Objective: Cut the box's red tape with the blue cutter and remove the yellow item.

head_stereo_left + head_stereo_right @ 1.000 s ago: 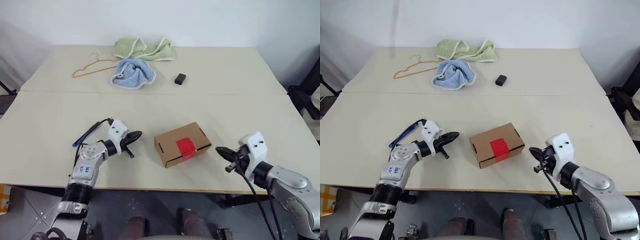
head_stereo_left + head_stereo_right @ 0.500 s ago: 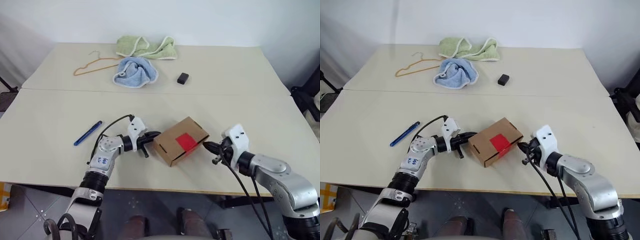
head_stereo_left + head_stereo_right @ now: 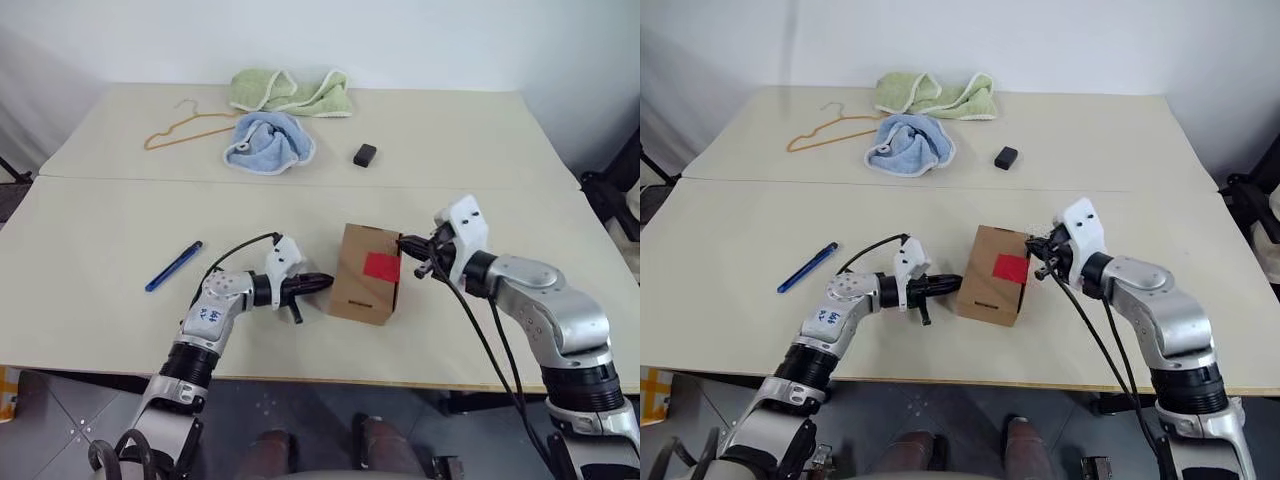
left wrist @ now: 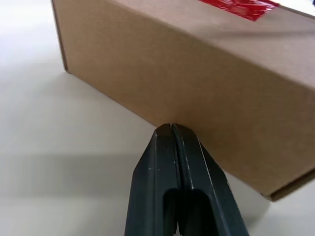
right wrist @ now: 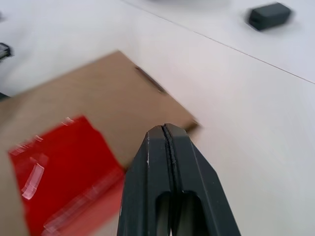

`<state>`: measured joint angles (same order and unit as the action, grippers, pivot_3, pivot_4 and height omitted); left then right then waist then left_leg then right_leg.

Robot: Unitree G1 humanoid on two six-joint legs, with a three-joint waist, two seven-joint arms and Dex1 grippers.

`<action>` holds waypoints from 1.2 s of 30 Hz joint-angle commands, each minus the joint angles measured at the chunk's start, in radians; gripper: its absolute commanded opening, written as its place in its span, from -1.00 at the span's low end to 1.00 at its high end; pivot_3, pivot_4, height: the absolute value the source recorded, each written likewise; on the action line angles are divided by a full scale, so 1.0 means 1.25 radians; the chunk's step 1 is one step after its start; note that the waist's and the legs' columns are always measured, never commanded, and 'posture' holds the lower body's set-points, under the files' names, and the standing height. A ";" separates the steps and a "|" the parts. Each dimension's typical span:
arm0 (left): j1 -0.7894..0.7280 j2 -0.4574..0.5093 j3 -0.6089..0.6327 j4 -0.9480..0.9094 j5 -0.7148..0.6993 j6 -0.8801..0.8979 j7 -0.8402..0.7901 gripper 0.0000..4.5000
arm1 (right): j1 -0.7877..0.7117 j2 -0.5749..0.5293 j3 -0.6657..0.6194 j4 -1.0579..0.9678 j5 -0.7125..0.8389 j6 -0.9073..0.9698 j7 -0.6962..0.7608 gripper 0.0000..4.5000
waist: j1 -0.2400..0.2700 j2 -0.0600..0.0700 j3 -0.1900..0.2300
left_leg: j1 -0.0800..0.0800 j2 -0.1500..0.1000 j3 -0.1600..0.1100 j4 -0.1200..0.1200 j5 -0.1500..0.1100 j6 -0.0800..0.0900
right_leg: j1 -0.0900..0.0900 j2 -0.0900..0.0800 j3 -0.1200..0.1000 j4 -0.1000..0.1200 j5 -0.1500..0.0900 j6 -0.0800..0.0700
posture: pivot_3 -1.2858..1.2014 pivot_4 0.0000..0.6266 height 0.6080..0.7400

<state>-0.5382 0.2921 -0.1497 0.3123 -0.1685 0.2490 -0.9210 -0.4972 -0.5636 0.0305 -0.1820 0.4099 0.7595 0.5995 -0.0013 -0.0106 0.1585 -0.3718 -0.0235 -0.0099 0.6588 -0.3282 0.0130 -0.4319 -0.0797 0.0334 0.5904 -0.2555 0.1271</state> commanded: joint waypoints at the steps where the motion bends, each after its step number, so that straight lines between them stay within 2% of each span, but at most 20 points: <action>1: 0.003 -0.006 -0.014 -0.055 -0.020 0.019 -0.017 -0.99 | -0.048 0.010 0.013 0.055 -0.031 -0.062 0.021 -1.00 | 0.000 0.000 0.000 | 0.000 0.000 0.000 0.000 0.000 -0.001 | 0.000 0.000 0.000 0.000 0.000 0.000 | 0.03 -0.52 1.00; 7: 0.014 0.004 0.000 -0.076 -0.018 0.030 0.001 -0.99 | -0.067 -0.022 -0.041 0.053 -0.045 -0.082 0.012 -1.00 | 0.002 0.000 0.000 | -0.001 0.000 0.000 0.000 0.001 -0.001 | -0.001 0.000 0.000 0.000 0.000 0.000 | 0.03 -0.52 1.00; 11: 0.009 0.018 0.034 -0.047 -0.009 0.004 0.039 -0.99 | -0.041 -0.062 -0.113 -0.018 -0.018 -0.016 -0.009 -1.00 | 0.002 0.000 0.000 | -0.006 0.000 0.000 0.002 0.001 -0.001 | -0.005 0.000 0.000 0.001 0.000 0.000 | 0.03 -0.52 1.00; 14: 0.003 0.021 0.042 -0.024 -0.006 -0.020 0.048 -0.99 | 0.018 -0.094 -0.126 -0.078 -0.002 0.055 -0.002 -1.00 | 0.004 0.000 0.000 | -0.011 0.000 -0.001 0.004 0.001 -0.002 | -0.010 0.000 -0.001 0.002 0.000 0.000 | 0.03 -0.52 1.00; 21: -0.021 0.000 0.015 0.000 -0.011 -0.033 0.007 -0.99 | 0.096 -0.132 -0.051 -0.098 -0.001 0.122 0.044 -1.00 | 0.004 0.000 0.000 | -0.012 -0.001 0.000 0.006 0.002 -0.001 | -0.011 0.000 0.000 0.003 0.001 0.001 | 0.03 -0.52 1.00; 28: -0.007 0.016 -0.036 -0.034 -0.001 -0.013 -0.057 -0.99 | 0.019 -0.101 0.007 -0.028 -0.009 0.115 0.073 -1.00 | -0.002 0.000 0.000 | -0.011 -0.001 0.000 0.007 0.002 -0.002 | -0.011 0.000 0.000 0.004 0.001 0.002 | 0.03 -0.52 1.00; 36: -0.005 0.023 -0.067 -0.086 -0.004 0.079 -0.059 -0.99 | -0.072 -0.073 0.055 0.074 -0.035 0.054 0.117 -1.00 | 0.002 0.000 0.000 | -0.012 -0.002 0.000 0.007 0.002 -0.002 | -0.011 0.000 0.000 0.004 0.001 0.002 | 0.03 -0.52 1.00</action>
<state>-0.5438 0.3213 -0.2186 0.2411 -0.1690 0.3296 -0.9934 -0.5686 -0.6561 0.0985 -0.0885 0.3723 0.8558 0.7253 0.0013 -0.0104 0.1586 -0.3863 -0.0261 -0.0099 0.6677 -0.3253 0.0108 -0.4451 -0.0795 0.0332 0.5958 -0.2540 0.1293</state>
